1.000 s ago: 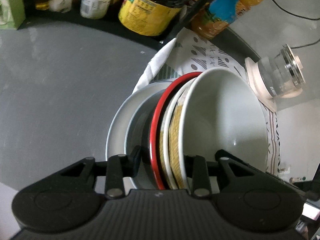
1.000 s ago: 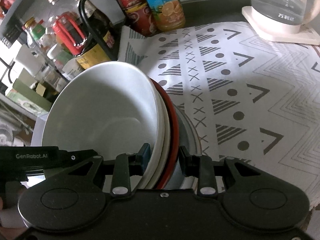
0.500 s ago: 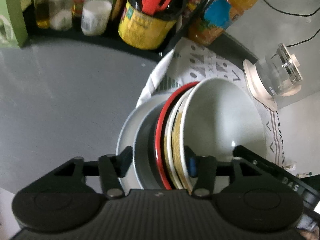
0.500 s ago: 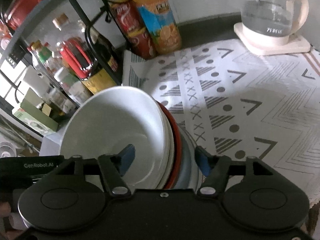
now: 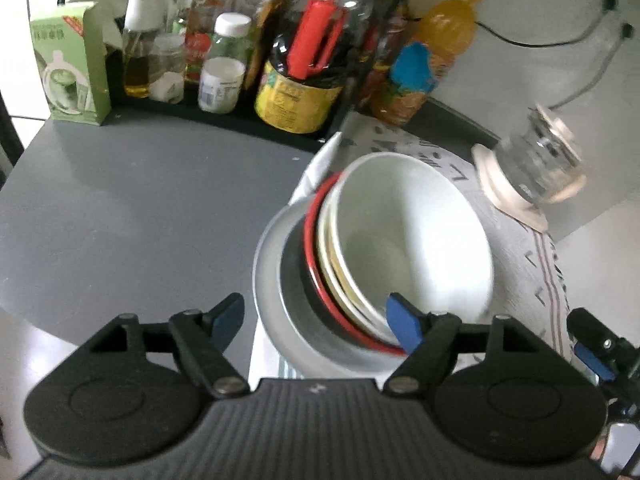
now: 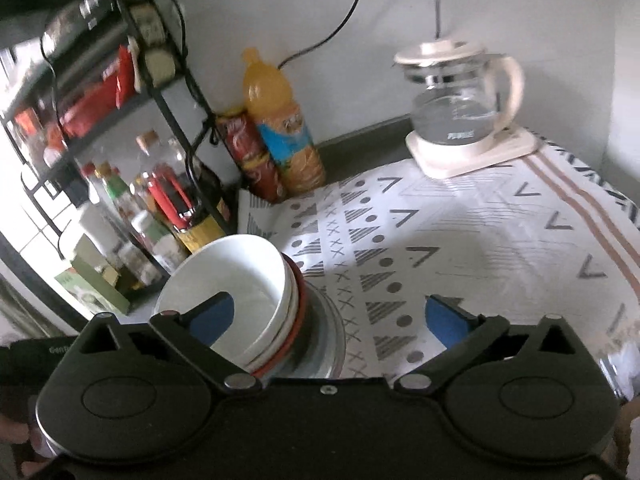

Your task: Organize plates and bowls

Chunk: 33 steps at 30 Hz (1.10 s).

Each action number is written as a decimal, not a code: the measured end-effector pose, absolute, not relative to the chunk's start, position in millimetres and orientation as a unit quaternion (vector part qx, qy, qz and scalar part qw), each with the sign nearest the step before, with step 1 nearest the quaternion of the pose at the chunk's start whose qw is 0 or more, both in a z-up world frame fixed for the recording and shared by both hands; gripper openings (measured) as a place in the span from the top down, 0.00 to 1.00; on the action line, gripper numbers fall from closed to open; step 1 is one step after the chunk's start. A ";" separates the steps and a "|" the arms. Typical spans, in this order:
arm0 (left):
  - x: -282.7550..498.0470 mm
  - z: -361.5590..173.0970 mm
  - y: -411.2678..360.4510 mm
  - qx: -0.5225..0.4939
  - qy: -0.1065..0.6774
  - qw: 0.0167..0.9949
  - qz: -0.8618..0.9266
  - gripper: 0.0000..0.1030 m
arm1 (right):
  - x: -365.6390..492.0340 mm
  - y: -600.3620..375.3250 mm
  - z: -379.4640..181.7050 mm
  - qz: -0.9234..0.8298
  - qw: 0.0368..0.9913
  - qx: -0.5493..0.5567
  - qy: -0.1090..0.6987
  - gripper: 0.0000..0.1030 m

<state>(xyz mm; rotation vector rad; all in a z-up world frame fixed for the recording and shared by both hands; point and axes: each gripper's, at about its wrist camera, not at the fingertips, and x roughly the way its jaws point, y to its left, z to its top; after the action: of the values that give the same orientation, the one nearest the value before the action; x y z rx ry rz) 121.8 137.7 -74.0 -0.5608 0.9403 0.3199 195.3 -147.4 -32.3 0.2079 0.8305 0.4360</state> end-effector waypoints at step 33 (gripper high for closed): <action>-22.2 -3.2 37.9 -0.144 0.363 0.916 0.084 0.00 | 27.6 -222.7 25.8 0.133 0.938 0.028 0.319 0.00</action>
<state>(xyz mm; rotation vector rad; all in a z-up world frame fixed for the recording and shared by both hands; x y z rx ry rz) -22.2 37.9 -3.2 -0.2969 0.7478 0.1738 27.6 -222.7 25.8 0.0582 0.6513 0.2724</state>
